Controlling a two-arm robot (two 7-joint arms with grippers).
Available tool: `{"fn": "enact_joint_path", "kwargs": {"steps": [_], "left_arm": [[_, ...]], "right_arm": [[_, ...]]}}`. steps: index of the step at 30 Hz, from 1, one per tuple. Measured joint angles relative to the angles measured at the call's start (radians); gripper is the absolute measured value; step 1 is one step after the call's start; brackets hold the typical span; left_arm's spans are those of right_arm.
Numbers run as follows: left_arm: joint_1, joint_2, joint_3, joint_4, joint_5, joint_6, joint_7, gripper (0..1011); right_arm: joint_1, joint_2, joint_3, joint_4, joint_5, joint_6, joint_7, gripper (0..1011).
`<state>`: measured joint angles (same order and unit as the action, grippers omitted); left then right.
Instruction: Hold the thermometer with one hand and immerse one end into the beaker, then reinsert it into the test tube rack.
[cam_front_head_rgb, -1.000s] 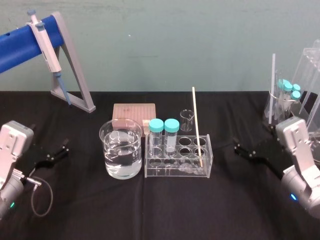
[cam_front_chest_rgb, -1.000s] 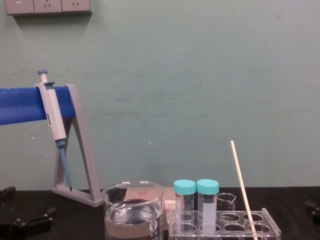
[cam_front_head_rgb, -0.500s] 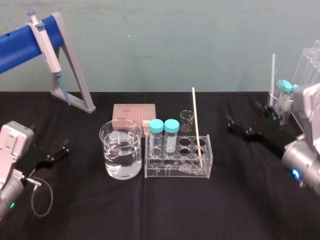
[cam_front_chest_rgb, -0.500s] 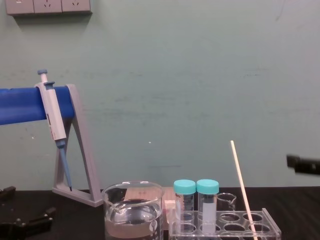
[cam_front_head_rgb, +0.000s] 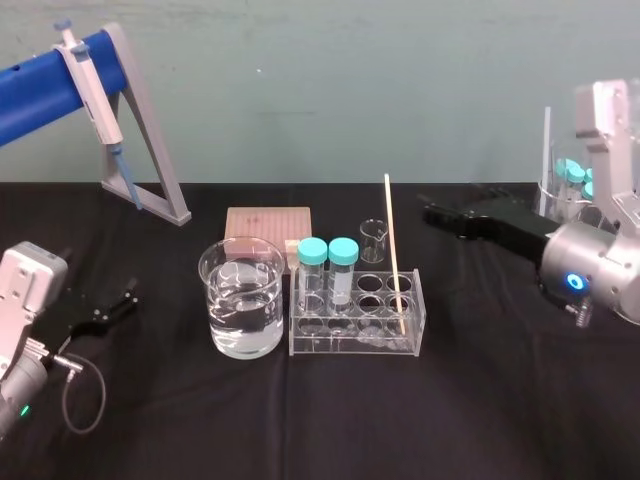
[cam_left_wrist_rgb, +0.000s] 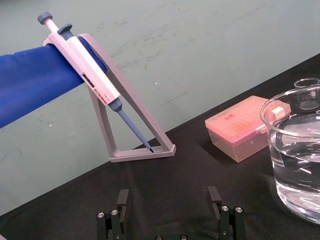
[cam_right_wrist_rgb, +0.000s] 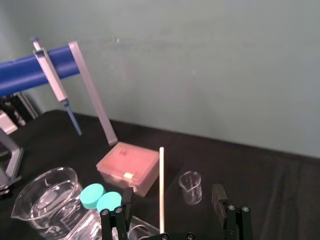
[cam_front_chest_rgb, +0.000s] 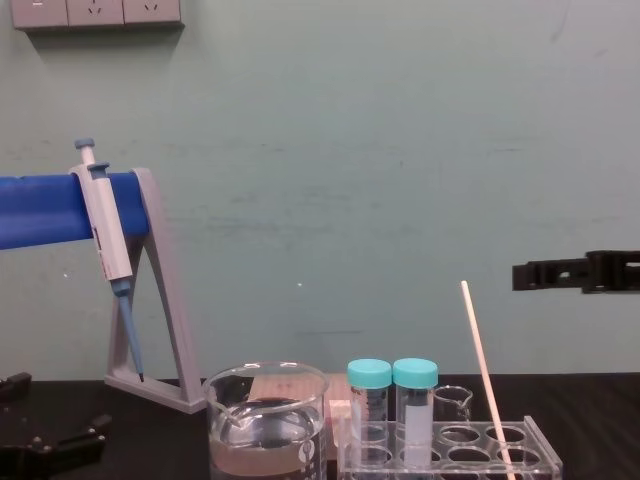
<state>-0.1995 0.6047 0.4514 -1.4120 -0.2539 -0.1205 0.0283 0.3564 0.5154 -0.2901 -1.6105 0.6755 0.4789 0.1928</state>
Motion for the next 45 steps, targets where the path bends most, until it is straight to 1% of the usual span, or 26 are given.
{"fn": "enact_joint_path", "kwargs": {"steps": [2,3,6,7,10,13,15,16,20,24,25,29,34,39,45], "left_arm": [[0.000,0.000,0.000,0.000,0.000,0.000,0.000,1004],[0.000,0.000,0.000,0.000,0.000,0.000,0.000,1004],[0.000,0.000,0.000,0.000,0.000,0.000,0.000,1004],[0.000,0.000,0.000,0.000,0.000,0.000,0.000,1004],[0.000,0.000,0.000,0.000,0.000,0.000,0.000,1004],[0.000,0.000,0.000,0.000,0.000,0.000,0.000,1004],[0.000,0.000,0.000,0.000,0.000,0.000,0.000,1004],[0.000,0.000,0.000,0.000,0.000,0.000,0.000,1004],[0.000,0.000,0.000,0.000,0.000,0.000,0.000,1004],[0.000,0.000,0.000,0.000,0.000,0.000,0.000,1004],[0.000,0.000,0.000,0.000,0.000,0.000,0.000,1004],[0.000,0.000,0.000,0.000,0.000,0.000,0.000,1004],[0.000,0.000,0.000,0.000,0.000,0.000,0.000,1004],[0.000,0.000,0.000,0.000,0.000,0.000,0.000,1004],[0.000,0.000,0.000,0.000,0.000,0.000,0.000,1004]], "right_arm": [[0.017,-0.003,-0.009,0.005,0.006,0.029,-0.005,1003],[0.035,-0.007,-0.019,0.011,0.011,0.058,-0.011,1003],[0.061,-0.014,-0.033,0.021,0.018,0.097,-0.020,1003],[0.079,-0.021,-0.040,0.030,0.025,0.121,-0.028,1003],[0.106,-0.037,-0.052,0.045,0.037,0.157,-0.044,1003],[0.124,-0.049,-0.061,0.055,0.041,0.176,-0.058,1003],[0.141,-0.065,-0.074,0.067,0.039,0.192,-0.081,1003],[0.141,-0.065,-0.074,0.067,0.039,0.192,-0.081,1003],[0.158,-0.085,-0.092,0.084,0.028,0.211,-0.102,1003],[0.166,-0.102,-0.108,0.098,-0.001,0.195,-0.115,1003],[0.169,-0.109,-0.114,0.106,-0.017,0.184,-0.123,1003],[0.174,-0.127,-0.128,0.128,-0.053,0.162,-0.139,1003],[0.181,-0.145,-0.143,0.158,-0.084,0.150,-0.150,1003],[0.185,-0.165,-0.149,0.188,-0.111,0.137,-0.160,1003],[0.186,-0.182,-0.145,0.210,-0.133,0.126,-0.167,1003]]}}
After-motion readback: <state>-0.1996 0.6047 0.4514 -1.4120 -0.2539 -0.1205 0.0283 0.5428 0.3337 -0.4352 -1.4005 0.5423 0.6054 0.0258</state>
